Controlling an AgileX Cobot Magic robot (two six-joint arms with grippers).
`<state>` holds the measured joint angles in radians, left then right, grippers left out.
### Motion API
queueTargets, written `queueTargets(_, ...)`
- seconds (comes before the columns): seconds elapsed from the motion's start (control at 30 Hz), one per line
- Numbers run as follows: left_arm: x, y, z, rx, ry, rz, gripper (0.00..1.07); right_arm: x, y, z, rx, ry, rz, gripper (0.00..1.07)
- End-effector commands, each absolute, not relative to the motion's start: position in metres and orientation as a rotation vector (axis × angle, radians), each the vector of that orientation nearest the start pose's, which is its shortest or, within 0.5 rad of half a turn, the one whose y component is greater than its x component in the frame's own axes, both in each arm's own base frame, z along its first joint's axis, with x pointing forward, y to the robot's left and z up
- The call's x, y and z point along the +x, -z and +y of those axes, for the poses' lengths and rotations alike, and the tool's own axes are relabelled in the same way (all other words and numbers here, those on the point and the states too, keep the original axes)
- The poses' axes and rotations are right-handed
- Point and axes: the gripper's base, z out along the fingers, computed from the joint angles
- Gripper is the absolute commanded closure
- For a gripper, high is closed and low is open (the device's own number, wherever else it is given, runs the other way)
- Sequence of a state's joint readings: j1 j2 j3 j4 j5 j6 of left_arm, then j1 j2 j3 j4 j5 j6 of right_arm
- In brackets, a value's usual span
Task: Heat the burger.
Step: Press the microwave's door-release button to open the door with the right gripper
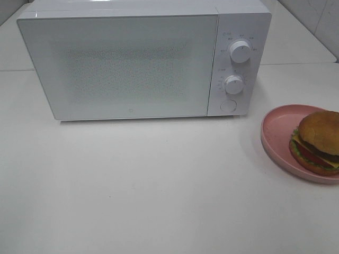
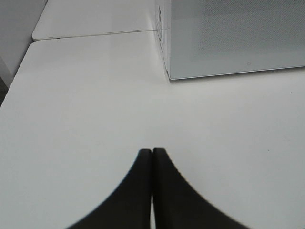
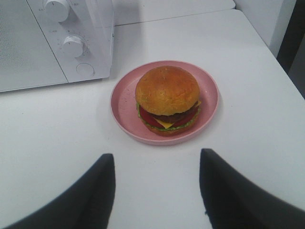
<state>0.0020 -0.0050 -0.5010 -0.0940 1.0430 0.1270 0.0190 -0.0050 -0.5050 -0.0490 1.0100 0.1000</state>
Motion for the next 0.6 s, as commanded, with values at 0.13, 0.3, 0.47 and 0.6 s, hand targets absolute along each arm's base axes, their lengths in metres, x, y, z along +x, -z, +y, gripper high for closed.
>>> queueTargets(0.13, -0.009, -0.279, -0.008, 0.127, 0.032, 1.986, 1.07, -0.008, -0.284, -0.004, 0.082, -0.007, 1.947, 0.55)
queueTargets(0.3, -0.009, -0.279, -0.008, 0.127, 0.032, 1.986, 1.07, -0.003, -0.293, -0.004, 0.077, -0.006, 1.926, 0.55)
queueTargets(0.47, -0.008, -0.279, -0.008, 0.127, 0.032, 1.988, 1.07, 0.015, -0.307, -0.003, 0.070, -0.009, 1.892, 0.51)
queueTargets(0.6, -0.008, -0.279, -0.008, 0.127, 0.032, 1.988, 1.07, 0.043, -0.314, -0.003, 0.063, -0.010, 1.900, 0.51)
